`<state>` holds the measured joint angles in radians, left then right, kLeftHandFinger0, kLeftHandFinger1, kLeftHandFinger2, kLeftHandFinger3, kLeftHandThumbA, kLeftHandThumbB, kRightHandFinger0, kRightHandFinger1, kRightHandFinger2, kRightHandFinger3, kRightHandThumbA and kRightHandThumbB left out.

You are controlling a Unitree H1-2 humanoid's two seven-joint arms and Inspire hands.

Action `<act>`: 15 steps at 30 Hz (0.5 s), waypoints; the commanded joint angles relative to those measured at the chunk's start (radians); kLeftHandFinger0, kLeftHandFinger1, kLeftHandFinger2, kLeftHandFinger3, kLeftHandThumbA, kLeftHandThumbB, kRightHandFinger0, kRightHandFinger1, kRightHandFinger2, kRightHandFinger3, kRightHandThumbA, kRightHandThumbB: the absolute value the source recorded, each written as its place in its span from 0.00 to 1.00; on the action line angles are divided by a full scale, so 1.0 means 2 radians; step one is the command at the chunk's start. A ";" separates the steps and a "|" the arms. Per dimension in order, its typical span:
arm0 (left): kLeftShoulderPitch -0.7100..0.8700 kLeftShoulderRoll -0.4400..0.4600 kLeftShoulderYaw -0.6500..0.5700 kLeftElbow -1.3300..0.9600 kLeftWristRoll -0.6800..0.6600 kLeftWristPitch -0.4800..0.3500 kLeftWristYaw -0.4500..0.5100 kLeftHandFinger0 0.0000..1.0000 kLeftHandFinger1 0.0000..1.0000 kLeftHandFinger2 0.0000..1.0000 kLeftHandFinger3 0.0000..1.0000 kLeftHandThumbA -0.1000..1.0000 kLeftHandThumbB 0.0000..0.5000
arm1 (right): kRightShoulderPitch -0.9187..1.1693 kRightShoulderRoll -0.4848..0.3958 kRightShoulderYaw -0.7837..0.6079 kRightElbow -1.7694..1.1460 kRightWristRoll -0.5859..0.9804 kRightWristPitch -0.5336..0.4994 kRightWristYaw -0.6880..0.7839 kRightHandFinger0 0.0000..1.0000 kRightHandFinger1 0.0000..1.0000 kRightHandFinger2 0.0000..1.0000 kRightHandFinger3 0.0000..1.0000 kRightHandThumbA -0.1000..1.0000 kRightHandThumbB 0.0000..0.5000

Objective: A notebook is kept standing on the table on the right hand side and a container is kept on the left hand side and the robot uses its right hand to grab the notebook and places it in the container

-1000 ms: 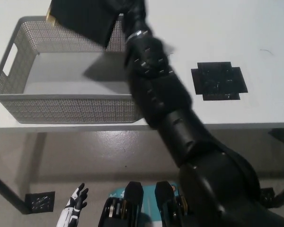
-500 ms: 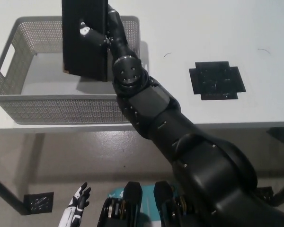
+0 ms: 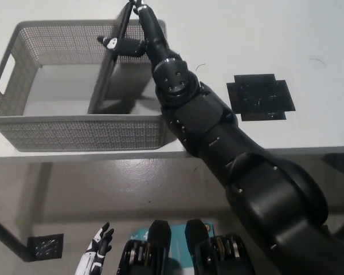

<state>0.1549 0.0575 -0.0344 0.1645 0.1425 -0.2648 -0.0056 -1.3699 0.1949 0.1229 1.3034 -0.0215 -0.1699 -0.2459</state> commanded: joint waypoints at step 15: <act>0.000 0.008 0.001 -0.010 -0.002 -0.010 0.000 1.00 1.00 1.00 1.00 1.00 0.52 | 0.130 -0.169 -0.032 -0.730 -0.012 0.156 0.090 1.00 1.00 1.00 1.00 0.89 0.65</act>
<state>0.1537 0.0600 -0.0340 0.1714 0.1422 -0.2628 -0.0064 -1.2023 0.0703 0.1161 0.7487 -0.0220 -0.1127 -0.2065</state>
